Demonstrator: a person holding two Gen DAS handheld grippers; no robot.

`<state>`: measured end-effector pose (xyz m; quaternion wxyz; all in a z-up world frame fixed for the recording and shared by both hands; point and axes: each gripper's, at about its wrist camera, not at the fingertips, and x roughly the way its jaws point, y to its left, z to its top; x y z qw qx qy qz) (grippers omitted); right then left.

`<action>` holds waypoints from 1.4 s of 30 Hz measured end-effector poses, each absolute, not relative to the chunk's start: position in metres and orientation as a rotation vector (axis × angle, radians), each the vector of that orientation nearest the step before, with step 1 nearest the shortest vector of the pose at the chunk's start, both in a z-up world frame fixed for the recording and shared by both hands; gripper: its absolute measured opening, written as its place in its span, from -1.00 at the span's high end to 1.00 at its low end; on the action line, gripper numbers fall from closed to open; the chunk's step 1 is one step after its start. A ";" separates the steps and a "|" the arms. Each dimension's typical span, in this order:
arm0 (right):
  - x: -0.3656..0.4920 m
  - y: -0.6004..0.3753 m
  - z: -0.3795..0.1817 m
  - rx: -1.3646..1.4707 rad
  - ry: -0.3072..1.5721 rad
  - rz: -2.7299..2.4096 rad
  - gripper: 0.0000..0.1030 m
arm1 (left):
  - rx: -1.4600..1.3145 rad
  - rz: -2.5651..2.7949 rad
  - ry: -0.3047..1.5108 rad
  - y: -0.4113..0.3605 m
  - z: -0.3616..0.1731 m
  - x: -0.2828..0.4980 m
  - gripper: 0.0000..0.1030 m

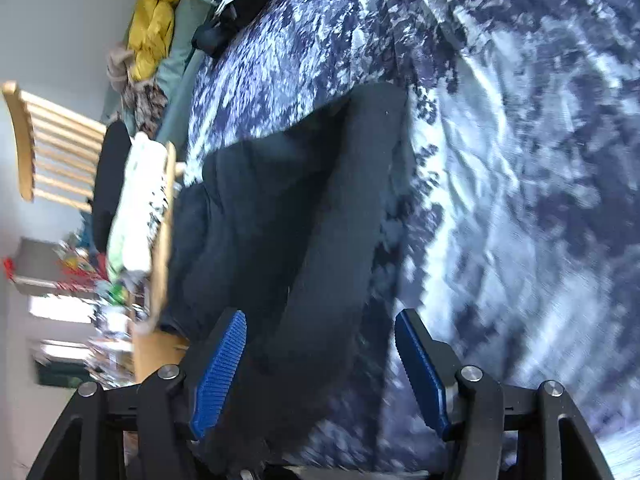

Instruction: Fold clothes

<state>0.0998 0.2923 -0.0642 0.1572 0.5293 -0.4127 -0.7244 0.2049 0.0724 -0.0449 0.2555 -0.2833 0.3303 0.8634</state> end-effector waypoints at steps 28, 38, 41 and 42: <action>0.129 0.322 0.023 1.504 -1.115 -2.474 0.83 | -0.829 2.201 0.169 0.061 0.036 0.190 0.75; 0.031 0.207 0.037 1.506 -0.783 -2.403 0.83 | -1.169 2.269 -0.149 -0.042 0.034 0.092 0.75; -0.005 0.165 0.024 1.569 -0.708 -2.329 0.83 | -1.304 2.220 -0.306 -0.081 0.020 0.054 0.76; -0.013 0.155 0.020 1.583 -0.692 -2.311 0.83 | -1.331 2.219 -0.330 -0.091 0.016 0.046 0.75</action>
